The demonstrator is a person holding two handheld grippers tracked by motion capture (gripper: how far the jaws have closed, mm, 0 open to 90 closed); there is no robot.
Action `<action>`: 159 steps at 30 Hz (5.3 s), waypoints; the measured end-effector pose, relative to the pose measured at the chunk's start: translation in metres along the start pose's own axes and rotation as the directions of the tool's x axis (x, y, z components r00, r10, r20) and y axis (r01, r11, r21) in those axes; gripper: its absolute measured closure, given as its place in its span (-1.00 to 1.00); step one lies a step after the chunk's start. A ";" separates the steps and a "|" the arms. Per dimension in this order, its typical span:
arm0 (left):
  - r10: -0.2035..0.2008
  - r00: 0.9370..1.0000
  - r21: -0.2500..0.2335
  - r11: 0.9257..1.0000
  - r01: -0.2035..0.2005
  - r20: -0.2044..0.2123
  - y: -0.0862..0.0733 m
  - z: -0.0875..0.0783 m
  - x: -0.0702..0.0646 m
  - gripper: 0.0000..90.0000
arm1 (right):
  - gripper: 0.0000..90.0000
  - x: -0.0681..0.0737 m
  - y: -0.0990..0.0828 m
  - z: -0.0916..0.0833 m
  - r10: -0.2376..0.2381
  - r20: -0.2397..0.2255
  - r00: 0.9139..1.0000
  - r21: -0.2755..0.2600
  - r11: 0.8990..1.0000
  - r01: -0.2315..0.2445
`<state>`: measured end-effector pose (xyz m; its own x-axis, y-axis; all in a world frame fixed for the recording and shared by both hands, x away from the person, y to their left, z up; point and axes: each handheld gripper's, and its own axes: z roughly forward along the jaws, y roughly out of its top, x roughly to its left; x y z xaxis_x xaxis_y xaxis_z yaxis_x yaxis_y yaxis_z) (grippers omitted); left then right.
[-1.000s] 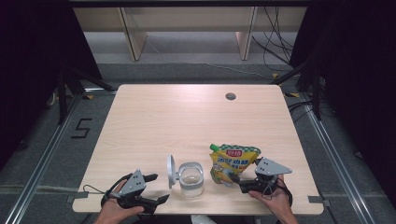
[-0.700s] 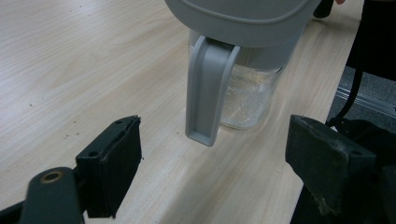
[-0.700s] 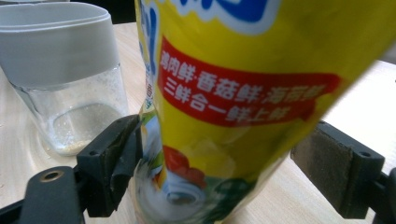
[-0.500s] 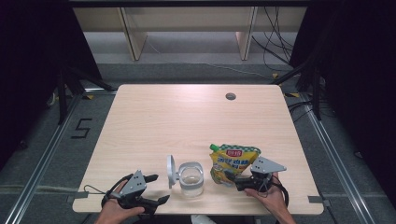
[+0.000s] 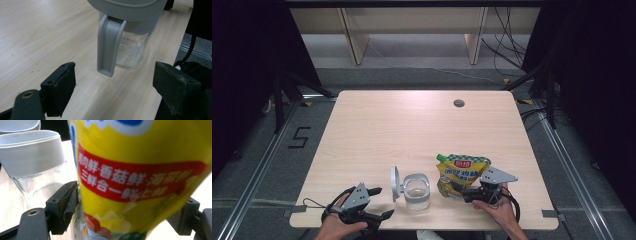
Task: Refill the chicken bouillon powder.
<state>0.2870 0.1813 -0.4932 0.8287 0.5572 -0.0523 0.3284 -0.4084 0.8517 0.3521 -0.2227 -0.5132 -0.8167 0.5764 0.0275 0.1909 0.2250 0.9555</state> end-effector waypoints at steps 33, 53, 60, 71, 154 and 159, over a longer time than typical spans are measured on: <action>0.001 1.000 0.025 1.000 -0.001 0.006 -0.002 0.003 -0.001 -0.59 | 0.07 -0.002 0.002 0.015 0.011 -0.079 0.997 -0.084 0.996 -0.018; -0.016 1.000 -0.008 1.000 0.016 0.004 0.000 0.000 0.000 -0.58 | 0.18 0.012 0.020 -0.001 -0.104 0.041 0.994 -0.025 0.994 0.106; -0.010 1.000 -0.002 1.000 0.010 -0.006 0.000 -0.001 0.002 -0.58 | 0.18 0.023 0.032 -0.017 -0.220 0.090 0.971 0.016 0.975 0.220; 0.013 1.000 0.014 1.000 -0.013 -0.017 0.000 -0.003 0.006 -0.58 | 0.19 0.051 0.053 -0.027 -0.531 0.153 0.833 0.183 0.844 0.505; -0.031 0.999 0.016 0.999 0.032 -0.022 -0.001 -0.002 0.005 -0.58 | 0.26 0.123 0.058 -0.009 -0.981 0.013 -0.195 0.581 -0.151 0.799; -0.014 1.000 0.010 1.000 0.015 -0.017 -0.001 -0.003 0.007 -0.58 | 0.26 0.123 0.059 -0.008 -0.977 0.004 -0.214 0.585 -0.171 0.793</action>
<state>0.2912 0.1872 -0.4926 0.8159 0.5755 -0.0556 0.3452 -0.4077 0.8453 0.2581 -0.1451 -0.4509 -0.0093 -0.3397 -0.9405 -0.3613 0.8781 -0.3136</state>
